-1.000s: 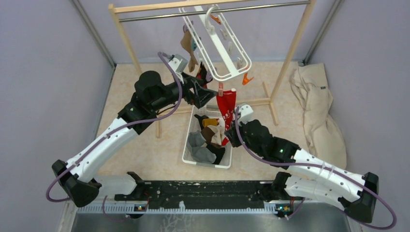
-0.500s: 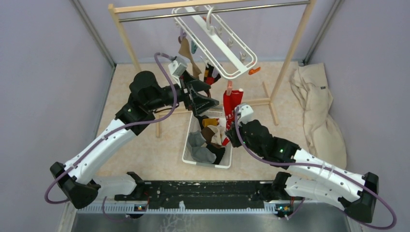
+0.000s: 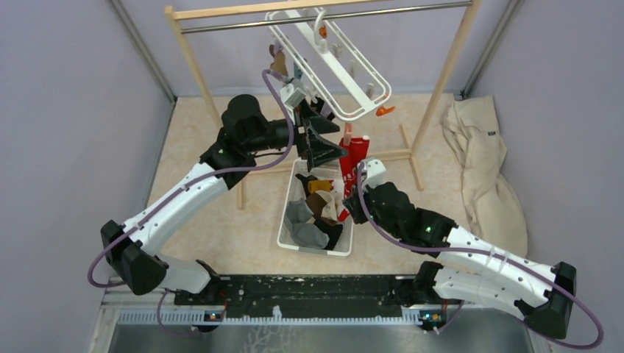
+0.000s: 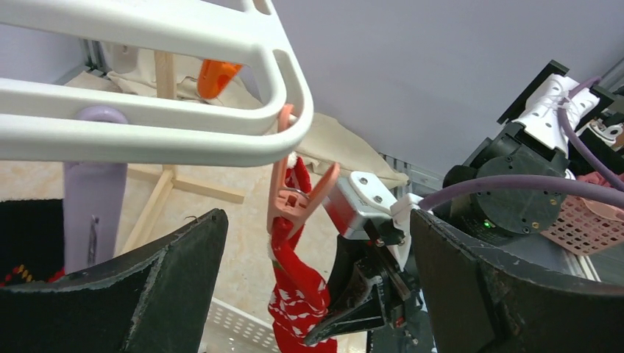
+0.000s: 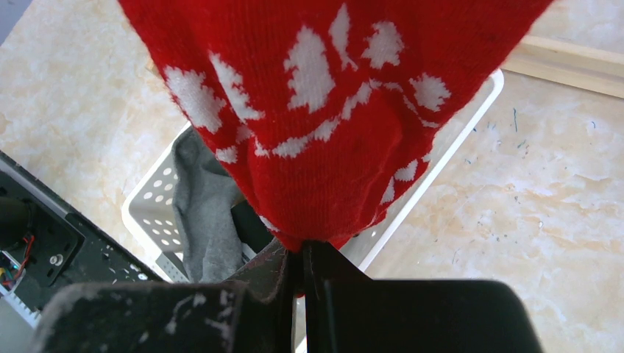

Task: Remove the socks clipped to the hanger
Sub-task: Remove the sock from the hanger.

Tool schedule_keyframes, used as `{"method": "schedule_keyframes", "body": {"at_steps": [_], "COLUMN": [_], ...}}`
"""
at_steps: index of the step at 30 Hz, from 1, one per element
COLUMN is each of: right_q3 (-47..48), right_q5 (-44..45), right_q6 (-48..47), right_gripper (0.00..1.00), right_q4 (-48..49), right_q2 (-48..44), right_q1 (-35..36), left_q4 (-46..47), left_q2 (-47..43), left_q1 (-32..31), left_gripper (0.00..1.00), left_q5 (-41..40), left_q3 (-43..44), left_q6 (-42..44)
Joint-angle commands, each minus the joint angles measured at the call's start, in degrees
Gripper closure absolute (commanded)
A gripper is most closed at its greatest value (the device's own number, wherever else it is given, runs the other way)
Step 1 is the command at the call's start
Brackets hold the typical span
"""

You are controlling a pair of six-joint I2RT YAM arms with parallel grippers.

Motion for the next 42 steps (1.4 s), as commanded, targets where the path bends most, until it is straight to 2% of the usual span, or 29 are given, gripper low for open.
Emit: {"method": "schedule_keyframes", "body": {"at_steps": [1, 14, 20, 34, 42], "right_q3": [3.3, 2.9, 3.4, 12.3, 13.9], "right_q5": [0.2, 0.0, -0.4, -12.5, -14.1], "right_q6": [0.4, 0.4, 0.6, 1.7, 2.2], "right_gripper": [1.00, 1.00, 1.00, 1.00, 1.00], "right_q4": [1.1, 1.7, 0.7, -7.6, -10.8], "right_q2": [0.0, 0.7, -0.2, -1.1, 0.9], "right_q1": [0.6, 0.6, 0.6, 0.6, 0.6], "left_q4": [3.0, 12.2, 14.1, 17.5, 21.0], "left_q2": [1.4, 4.7, 5.5, 6.6, 9.2], "left_q1": [0.0, 0.0, 0.0, 0.1, 0.1], "left_gripper": [0.01, 0.01, 0.05, 0.06, 0.06], "left_q5": [0.2, 2.2, 2.7, 7.1, 9.7], "left_q3": [2.9, 2.6, 1.9, 2.5, 5.4], "left_q6": [2.0, 1.4, 2.9, 2.6, -0.8]}}
